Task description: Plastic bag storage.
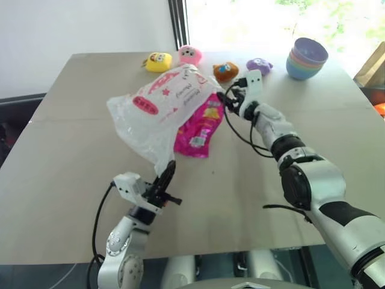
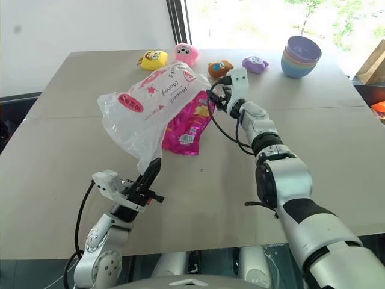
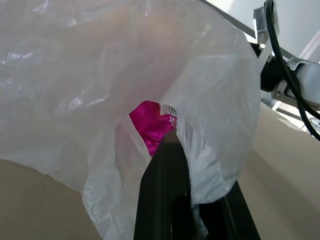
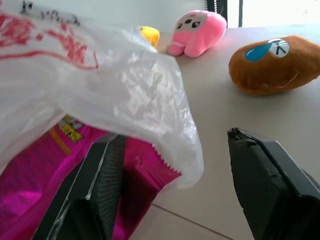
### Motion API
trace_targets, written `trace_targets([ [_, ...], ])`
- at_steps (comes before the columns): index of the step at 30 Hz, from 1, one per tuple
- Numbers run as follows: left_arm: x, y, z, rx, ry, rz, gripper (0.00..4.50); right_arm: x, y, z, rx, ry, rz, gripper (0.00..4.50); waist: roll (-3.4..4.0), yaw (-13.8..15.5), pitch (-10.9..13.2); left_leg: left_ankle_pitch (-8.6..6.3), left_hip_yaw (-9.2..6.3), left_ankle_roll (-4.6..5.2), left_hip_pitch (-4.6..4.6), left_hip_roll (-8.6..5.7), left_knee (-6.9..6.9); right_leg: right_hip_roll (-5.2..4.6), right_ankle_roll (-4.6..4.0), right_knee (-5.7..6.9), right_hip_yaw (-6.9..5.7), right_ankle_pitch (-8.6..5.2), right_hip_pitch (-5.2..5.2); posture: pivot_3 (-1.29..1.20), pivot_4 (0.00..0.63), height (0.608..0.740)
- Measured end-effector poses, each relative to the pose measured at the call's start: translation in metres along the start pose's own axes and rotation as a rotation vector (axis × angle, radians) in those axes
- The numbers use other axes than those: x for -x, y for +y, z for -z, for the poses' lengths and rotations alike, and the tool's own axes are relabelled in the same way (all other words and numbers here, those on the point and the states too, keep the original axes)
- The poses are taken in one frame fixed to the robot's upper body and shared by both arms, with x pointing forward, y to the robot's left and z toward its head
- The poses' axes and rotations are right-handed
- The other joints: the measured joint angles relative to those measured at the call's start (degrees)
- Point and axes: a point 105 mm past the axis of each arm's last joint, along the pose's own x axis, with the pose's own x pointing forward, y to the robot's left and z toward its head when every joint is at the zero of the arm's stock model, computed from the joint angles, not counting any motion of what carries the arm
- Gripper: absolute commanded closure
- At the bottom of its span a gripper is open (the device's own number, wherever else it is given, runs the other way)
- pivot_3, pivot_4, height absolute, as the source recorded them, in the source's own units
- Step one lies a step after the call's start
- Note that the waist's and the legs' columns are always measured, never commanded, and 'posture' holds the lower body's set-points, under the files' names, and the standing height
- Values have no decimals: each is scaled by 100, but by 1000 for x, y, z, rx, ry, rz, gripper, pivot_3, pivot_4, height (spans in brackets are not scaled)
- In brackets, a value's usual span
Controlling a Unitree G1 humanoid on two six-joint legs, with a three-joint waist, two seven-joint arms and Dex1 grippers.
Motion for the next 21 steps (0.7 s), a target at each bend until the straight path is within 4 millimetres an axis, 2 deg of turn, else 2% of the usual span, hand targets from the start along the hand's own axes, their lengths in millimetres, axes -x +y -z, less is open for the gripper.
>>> trace_targets([
  [1,0,0,0,-3,1,0,4500,-1,1,-5,2,-17,8,3060,0,8,0,0,0,0,-1,-1,0,-2,0,-1,-1,0,0,0,150,740],
  [2,0,0,0,-4,1,0,4500,-2,1,-7,2,-25,10,3358,0,9,0,0,0,0,-1,0,0,-3,0,-1,-1,0,0,0,150,740],
  [4,0,0,0,-6,1,1,4500,-2,0,-8,4,-33,16,4450,0,8,0,0,0,0,-2,0,0,-3,0,-2,0,0,0,0,150,740],
  [9,-1,-1,1,-7,2,3,4500,0,-5,-10,-21,-51,37,4490,0,7,0,0,0,0,-2,0,0,-2,0,0,-1,0,0,0,150,740],
  [13,-10,-2,-4,-17,-20,20,4500,6,-19,-19,-60,-91,73,4490,0,23,0,0,1,0,-4,-1,1,-6,1,0,-4,0,1,0,150,740],
  [18,-26,-9,-16,-28,-63,67,4500,27,-52,-39,-54,-170,111,4490,0,29,0,0,3,0,-10,-3,1,-8,1,-3,-5,1,1,0,150,740],
  [21,-37,-20,-17,-14,-65,115,4500,49,-76,-44,-4,-176,138,4490,-1,49,0,0,4,0,-13,-3,1,-10,2,-5,-10,1,2,0,150,740],
])
